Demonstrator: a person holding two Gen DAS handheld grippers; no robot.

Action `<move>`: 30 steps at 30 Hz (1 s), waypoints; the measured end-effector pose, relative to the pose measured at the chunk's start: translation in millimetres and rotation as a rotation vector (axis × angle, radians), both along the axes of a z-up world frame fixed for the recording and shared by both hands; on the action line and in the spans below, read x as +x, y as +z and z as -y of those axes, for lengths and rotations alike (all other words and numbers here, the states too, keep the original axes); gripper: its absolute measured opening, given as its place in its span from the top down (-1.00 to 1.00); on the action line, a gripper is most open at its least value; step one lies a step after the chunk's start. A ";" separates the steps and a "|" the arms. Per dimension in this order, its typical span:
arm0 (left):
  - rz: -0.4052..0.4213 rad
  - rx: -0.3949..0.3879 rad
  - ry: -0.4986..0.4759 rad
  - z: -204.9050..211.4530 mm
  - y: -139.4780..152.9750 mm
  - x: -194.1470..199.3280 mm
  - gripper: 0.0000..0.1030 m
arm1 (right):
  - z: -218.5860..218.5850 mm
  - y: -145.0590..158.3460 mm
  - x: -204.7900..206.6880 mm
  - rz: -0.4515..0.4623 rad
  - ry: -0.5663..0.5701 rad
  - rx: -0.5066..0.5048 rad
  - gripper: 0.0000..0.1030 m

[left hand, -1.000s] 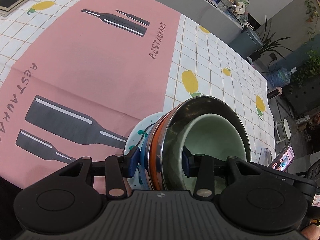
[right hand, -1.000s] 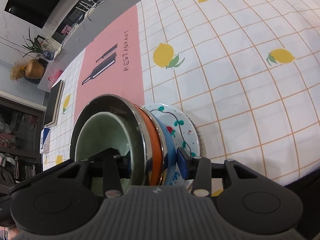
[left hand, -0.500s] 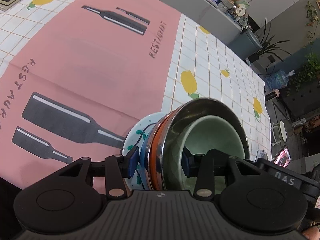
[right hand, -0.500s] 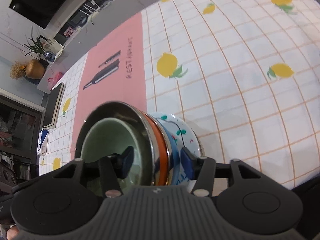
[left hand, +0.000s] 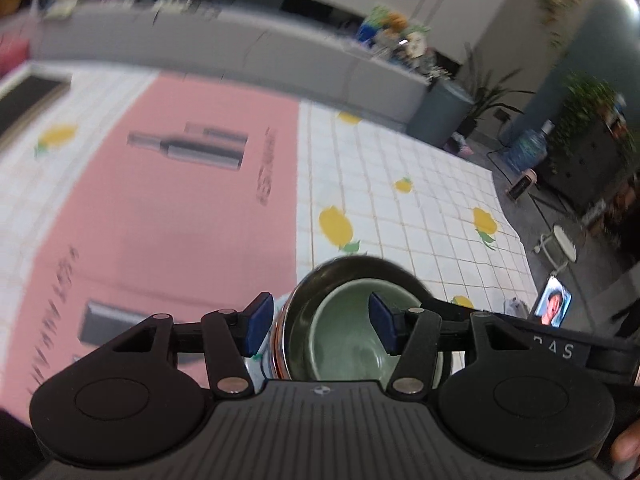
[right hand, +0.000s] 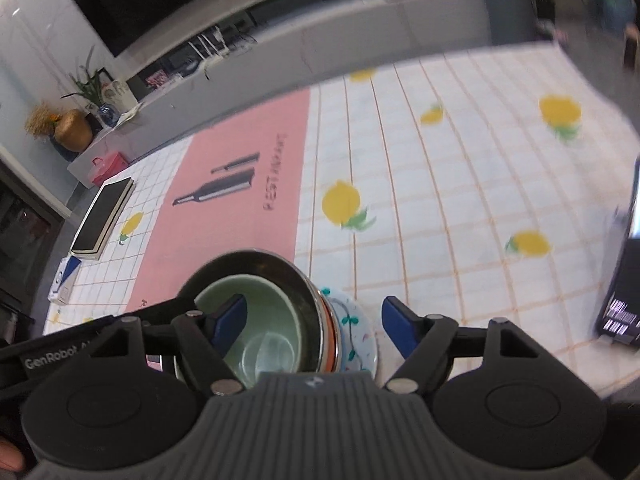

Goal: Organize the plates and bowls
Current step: 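Lower the bowl stack onto the white plate and open the right tool, then withdraw the right tool from the stacked bowls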

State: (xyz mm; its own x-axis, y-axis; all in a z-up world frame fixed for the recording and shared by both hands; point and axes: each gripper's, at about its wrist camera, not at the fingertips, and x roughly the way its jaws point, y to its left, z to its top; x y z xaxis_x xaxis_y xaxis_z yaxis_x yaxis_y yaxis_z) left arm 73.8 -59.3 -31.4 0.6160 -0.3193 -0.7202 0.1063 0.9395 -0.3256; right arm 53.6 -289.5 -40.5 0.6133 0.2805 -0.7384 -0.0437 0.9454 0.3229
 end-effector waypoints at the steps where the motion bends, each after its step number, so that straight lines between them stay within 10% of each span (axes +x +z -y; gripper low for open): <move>1: 0.030 0.024 -0.010 1.4 6.0 -4.7 -0.24 | -1.1 4.8 -4.2 0.028 0.008 -0.013 -0.49; 15: 0.294 0.235 -0.038 2.0 38.2 -71.9 -0.24 | -27.0 32.3 -65.5 0.181 0.157 -0.108 -0.64; 30: 0.231 0.384 0.002 -4.2 1.9 -100.1 -0.35 | -51.4 -2.3 -118.4 0.188 0.207 -0.272 -0.78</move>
State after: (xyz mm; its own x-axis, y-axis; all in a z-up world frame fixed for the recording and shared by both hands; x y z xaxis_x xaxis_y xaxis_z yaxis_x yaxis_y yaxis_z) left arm -26.3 -55.1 -29.5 0.7751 -0.0540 -0.6296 0.1332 0.9879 0.0792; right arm -64.7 -238.1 -42.8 0.6958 0.2217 -0.6832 -0.2771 0.9604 0.0295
